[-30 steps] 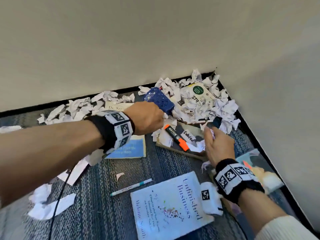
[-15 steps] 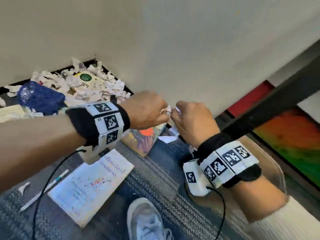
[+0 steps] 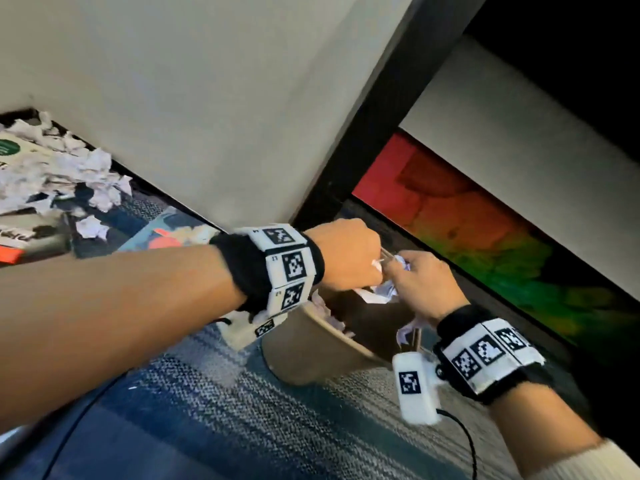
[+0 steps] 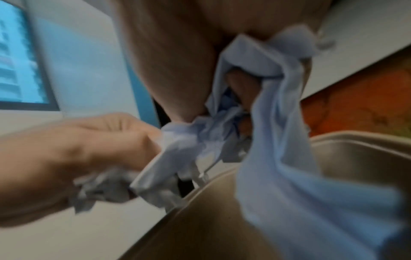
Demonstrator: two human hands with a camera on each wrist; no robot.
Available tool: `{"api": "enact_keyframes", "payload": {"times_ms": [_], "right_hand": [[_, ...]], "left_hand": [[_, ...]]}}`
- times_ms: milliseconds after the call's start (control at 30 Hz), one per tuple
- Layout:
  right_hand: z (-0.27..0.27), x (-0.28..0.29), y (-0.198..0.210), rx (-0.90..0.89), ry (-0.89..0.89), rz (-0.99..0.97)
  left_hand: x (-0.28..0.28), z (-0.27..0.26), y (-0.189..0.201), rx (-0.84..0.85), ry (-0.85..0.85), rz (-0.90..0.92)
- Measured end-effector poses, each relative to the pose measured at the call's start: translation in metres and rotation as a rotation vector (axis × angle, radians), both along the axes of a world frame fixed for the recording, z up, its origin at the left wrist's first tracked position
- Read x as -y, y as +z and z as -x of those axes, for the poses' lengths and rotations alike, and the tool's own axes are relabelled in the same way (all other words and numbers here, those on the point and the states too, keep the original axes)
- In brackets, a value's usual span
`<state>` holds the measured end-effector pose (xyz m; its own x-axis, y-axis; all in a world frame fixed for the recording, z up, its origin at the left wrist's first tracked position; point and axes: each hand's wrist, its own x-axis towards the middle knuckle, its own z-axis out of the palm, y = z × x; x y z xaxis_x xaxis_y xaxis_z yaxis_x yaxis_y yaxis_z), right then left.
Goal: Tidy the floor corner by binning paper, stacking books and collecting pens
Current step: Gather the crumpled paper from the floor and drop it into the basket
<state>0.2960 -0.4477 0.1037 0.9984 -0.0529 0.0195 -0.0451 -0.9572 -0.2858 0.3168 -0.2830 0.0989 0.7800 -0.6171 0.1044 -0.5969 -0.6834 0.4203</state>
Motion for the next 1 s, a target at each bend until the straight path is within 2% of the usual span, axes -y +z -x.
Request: {"api": "enact_keyframes", "payload": {"times_ms": [100,167,267,300,367,500,600,733,800,900,1000], "right_hand": [[-0.019,0.010,-0.012,-0.072,-0.037,-0.099],[-0.026,0.004,-0.017,-0.153,-0.043,-0.267],[-0.023,0.000,-0.019,-0.412,0.059,-0.621],[-0.020,0.001,-0.018,-0.488,0.097,-0.654],[-0.019,0.007,-0.016,-0.527,0.174,-0.530],[-0.030,0.010,-0.011,-0.410,0.265,-0.266],[-0.034,0.000,0.004,-0.319,0.290,-0.079],[-0.037,-0.033,0.024,-0.064,0.394,-0.013],[-0.035,-0.054,0.026,0.024,0.447,0.016],[-0.026,-0.103,0.024,0.083,0.553,0.058],[-0.017,-0.157,0.016,0.053,0.752,0.076]], "left_hand": [[0.023,-0.011,-0.017,-0.043,0.027,-0.135],[0.033,-0.018,-0.027,-0.082,0.056,-0.189],[0.036,-0.021,-0.028,-0.178,0.048,-0.356],[0.034,-0.021,-0.028,-0.231,0.062,-0.371],[0.033,-0.020,-0.027,-0.325,0.076,-0.346],[0.027,-0.017,-0.018,-0.358,0.084,-0.197],[0.017,-0.014,-0.001,-0.311,0.180,-0.121],[-0.022,0.006,0.010,-0.226,0.251,-0.013],[-0.050,0.022,0.002,-0.176,0.279,0.009],[-0.117,0.053,-0.016,-0.205,0.347,-0.131],[-0.183,0.082,-0.029,-0.325,0.418,-0.413]]}}
